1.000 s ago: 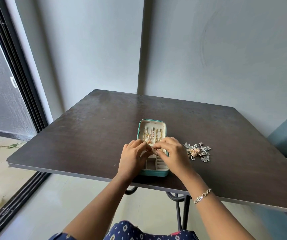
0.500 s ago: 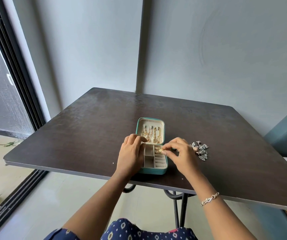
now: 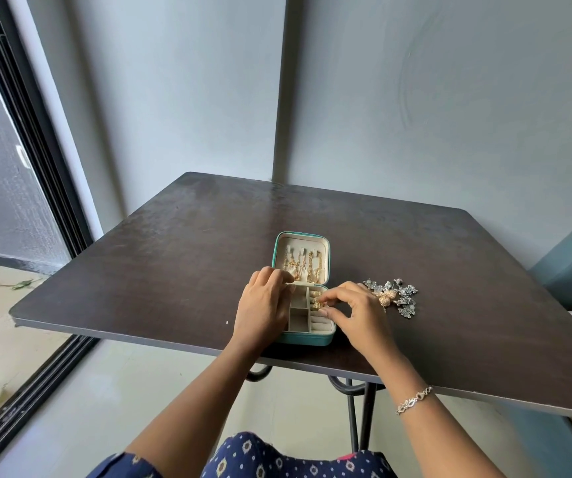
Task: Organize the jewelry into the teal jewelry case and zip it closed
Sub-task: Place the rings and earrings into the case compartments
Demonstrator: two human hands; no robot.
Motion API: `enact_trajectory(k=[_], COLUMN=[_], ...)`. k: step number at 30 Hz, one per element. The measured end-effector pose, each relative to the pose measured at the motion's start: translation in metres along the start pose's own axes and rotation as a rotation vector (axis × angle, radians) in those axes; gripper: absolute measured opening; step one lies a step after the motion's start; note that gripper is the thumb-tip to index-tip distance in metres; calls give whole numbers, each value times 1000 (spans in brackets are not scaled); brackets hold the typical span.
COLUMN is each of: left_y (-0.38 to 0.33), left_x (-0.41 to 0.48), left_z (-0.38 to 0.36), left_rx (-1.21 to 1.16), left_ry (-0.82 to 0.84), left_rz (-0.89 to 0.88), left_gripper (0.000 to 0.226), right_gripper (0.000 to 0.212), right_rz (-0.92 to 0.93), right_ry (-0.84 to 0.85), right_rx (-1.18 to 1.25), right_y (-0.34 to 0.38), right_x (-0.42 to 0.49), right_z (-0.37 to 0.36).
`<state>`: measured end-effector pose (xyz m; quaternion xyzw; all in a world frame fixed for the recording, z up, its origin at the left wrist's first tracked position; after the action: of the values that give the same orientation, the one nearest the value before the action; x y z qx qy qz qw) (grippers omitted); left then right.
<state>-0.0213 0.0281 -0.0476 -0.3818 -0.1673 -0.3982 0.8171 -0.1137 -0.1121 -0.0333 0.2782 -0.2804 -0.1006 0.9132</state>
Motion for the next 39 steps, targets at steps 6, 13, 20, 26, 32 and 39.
enact_trajectory(k=[6,13,20,26,32,39], left_y=[0,0,-1,-1,-1,-1], left_x=[-1,-1,0,0,0,0], left_z=[0,0,0,0,1,1], left_rx=[6,9,11,13,15,10], left_ry=[5,5,2,7,8,4], left_rz=[4,-9,-1,-6,-10,-12], left_gripper=[33,28,33,30,30,29], right_gripper=[10,10,34,14,16,16], right_rz=[-13,-32,80,45,7,-6], right_ry=[9,22,-32,-25,3,29], right_rx=[-13,-5,-112,-71,-76,-37], right_y=[2,1,4,5,8,4], right_x=[0,2,3,4,4,6], right_z=[1,2,3,3,-4,-2])
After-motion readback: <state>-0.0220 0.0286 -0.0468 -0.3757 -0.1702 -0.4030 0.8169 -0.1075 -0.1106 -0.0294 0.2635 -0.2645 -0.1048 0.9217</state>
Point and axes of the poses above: each hand's wrist, its own x-axis towards the middle knuckle, its own z-axis out of the back of the hand, y = z × x, the point moved 3 cm from there along x, towards the middle knuckle, and after that the axes turned 7 degrees about -z, right-handed, at the moved point
